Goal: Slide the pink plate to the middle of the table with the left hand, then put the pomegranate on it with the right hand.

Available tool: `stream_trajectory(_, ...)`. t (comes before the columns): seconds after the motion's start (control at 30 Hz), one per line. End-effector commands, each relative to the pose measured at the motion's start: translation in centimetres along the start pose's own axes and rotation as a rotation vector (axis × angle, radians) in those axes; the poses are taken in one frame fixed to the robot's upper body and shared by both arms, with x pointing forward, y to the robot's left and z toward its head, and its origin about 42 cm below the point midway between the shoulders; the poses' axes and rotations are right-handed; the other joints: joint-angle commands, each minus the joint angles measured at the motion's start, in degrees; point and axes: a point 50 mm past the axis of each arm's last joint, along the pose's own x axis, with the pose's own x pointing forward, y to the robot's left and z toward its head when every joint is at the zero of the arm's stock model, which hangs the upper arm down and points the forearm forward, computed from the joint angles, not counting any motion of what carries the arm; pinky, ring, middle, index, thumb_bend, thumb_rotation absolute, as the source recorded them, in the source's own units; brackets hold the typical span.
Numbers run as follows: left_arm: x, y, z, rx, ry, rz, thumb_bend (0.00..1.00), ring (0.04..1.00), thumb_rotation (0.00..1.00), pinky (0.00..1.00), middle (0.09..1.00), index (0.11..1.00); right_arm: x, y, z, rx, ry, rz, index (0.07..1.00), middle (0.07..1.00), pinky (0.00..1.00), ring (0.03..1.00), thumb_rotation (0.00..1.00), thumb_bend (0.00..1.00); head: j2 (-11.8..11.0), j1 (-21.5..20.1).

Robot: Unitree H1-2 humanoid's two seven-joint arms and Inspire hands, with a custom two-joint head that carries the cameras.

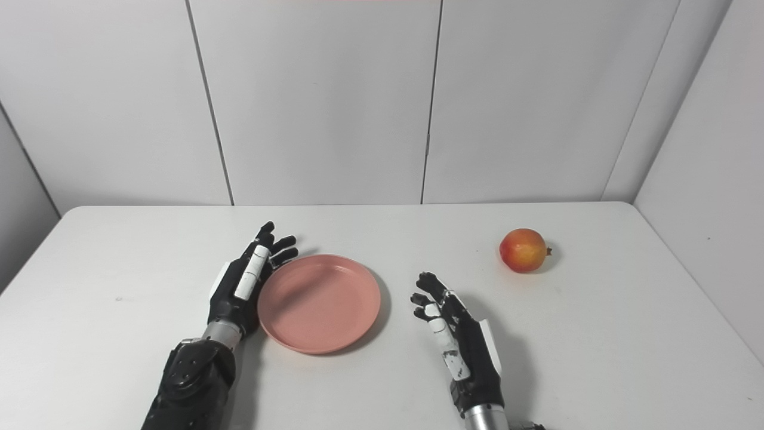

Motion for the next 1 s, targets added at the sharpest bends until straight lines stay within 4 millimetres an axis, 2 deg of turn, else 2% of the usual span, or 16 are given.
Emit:
stream_trajectory(0.0,0.1,-0.8,-0.5,0.0,0.043,-0.026,0.87,0.816,0.73,0.85,0.814,0.946,0.4,0.5,1.0,0.007,-0.043,0.005,0.82,0.85,0.8,0.804,0.82,0.76,-0.04,0.06)
stream_trajectory(0.57,-0.3,-1.0,-1.1,0.039,0.055,-0.055,0.87,0.82,0.75,0.85,0.816,0.961,0.3,0.6,0.8,0.003,-0.038,-0.004,0.82,0.849,0.8,0.808,0.81,0.77,-0.25,-0.67)
stream_trajectory(0.83,-0.4,-0.9,-1.6,0.019,0.062,-0.05,0.87,0.822,0.74,0.86,0.813,0.957,0.2,-0.2,1.2,-0.169,-0.108,-0.049,0.82,0.841,0.8,0.811,0.89,0.78,-0.46,-1.91)
stream_trajectory(0.97,-0.5,-0.9,-1.9,0.013,0.066,-0.045,0.87,0.817,0.73,0.86,0.804,0.944,0.4,-0.6,2.9,-0.263,-0.153,-0.082,0.819,0.834,0.79,0.814,0.9,0.8,-0.67,-1.96)
